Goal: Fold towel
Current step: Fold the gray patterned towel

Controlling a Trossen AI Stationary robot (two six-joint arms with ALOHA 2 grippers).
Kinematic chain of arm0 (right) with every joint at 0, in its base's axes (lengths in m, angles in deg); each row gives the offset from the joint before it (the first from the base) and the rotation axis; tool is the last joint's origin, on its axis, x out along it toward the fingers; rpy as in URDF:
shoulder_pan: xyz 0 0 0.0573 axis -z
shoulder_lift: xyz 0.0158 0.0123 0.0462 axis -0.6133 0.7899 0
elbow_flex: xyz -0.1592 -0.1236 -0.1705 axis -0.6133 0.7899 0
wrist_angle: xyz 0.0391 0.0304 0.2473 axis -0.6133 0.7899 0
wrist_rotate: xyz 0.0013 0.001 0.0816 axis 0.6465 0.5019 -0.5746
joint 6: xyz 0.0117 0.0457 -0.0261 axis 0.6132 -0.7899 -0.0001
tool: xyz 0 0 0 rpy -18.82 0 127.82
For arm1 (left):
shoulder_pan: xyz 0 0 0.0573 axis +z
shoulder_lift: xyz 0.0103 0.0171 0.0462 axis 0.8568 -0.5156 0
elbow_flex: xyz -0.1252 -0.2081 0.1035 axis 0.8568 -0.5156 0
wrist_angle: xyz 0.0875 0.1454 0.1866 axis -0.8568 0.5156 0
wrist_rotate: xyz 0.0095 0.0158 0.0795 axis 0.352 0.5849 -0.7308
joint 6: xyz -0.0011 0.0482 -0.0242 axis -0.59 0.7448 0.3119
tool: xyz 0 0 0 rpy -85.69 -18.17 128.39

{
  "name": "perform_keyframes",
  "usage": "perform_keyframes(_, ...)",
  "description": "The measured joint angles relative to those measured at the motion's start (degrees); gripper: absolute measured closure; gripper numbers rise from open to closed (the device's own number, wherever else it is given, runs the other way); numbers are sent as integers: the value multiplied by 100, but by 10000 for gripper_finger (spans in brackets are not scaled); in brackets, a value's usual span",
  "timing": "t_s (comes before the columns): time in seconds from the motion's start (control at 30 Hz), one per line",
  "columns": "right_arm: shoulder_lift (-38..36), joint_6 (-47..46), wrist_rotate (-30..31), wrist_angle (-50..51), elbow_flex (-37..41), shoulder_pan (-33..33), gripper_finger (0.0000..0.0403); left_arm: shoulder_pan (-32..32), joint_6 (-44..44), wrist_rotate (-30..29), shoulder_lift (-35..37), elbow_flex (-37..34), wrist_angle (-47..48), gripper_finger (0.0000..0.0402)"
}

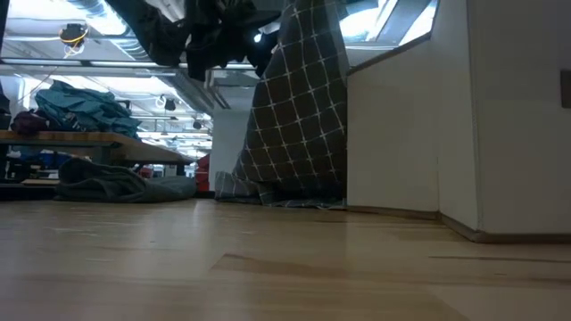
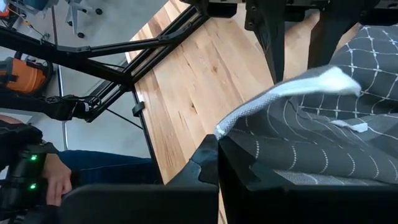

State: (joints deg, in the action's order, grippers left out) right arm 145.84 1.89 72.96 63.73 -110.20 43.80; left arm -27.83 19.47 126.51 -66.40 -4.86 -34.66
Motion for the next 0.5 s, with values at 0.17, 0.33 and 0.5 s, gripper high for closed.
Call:
perform_keyframes(0.17, 0, 0, 2, -18, 0, 0, 402, -31, -4, 2, 0, 0, -38, 286)
perform_keyframes(0.33, 0, 2, 104, -39, 0, 0, 402, -208, 470, 0, 0, 0, -40, 337)
perform_keyframes(0.5, 0, -10, 142, -39, 0, 0, 401, -347, 707, -34, 0, 0, -35, 393)
